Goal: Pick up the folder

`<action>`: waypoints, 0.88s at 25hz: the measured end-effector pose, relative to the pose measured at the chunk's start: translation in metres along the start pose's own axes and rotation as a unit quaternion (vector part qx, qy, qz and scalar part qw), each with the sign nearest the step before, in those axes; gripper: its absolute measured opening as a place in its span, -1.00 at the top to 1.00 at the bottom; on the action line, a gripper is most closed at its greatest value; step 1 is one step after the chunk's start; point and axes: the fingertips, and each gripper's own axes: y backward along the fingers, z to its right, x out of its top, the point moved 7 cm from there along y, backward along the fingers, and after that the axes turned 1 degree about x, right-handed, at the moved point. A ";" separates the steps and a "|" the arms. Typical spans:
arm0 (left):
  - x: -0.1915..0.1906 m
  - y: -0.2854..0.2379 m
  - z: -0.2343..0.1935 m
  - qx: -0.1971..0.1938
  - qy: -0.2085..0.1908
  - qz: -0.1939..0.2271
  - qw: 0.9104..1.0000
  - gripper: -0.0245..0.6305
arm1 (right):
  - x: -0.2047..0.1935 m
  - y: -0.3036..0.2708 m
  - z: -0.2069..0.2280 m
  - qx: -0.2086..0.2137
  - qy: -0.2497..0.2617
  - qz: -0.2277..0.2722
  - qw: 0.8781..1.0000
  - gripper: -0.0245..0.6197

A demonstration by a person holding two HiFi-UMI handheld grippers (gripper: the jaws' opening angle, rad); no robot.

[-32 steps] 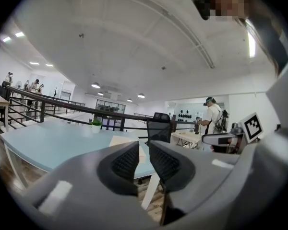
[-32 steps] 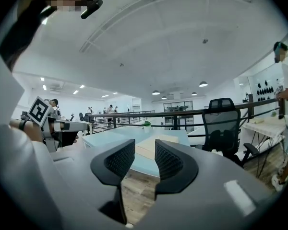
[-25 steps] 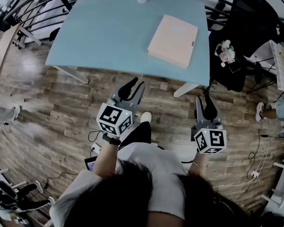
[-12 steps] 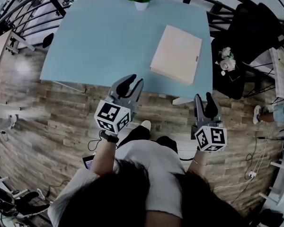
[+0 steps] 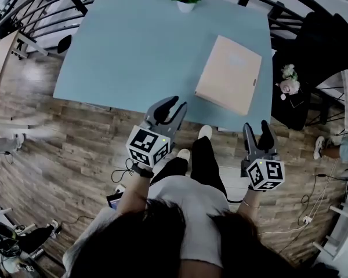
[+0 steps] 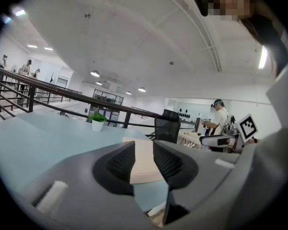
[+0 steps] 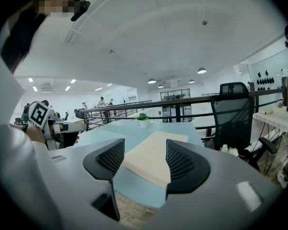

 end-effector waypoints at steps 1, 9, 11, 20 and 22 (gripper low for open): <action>0.000 -0.003 -0.004 0.002 -0.001 -0.001 1.000 0.55 | 0.000 -0.007 0.002 0.003 -0.003 0.001 1.000 0.16; 0.022 -0.062 -0.022 0.013 -0.007 -0.002 1.000 0.55 | 0.018 -0.066 0.046 0.029 -0.024 -0.006 0.999 0.09; 0.030 -0.083 -0.024 0.013 -0.009 0.000 1.000 0.55 | 0.025 -0.080 0.062 0.032 -0.029 -0.005 0.999 0.09; 0.053 -0.161 -0.031 0.016 0.002 0.002 1.000 0.55 | 0.052 -0.128 0.126 0.042 -0.049 0.001 0.998 0.08; 0.054 -0.171 -0.032 0.018 0.004 0.002 1.000 0.55 | 0.052 -0.136 0.134 0.047 -0.051 -0.001 0.998 0.08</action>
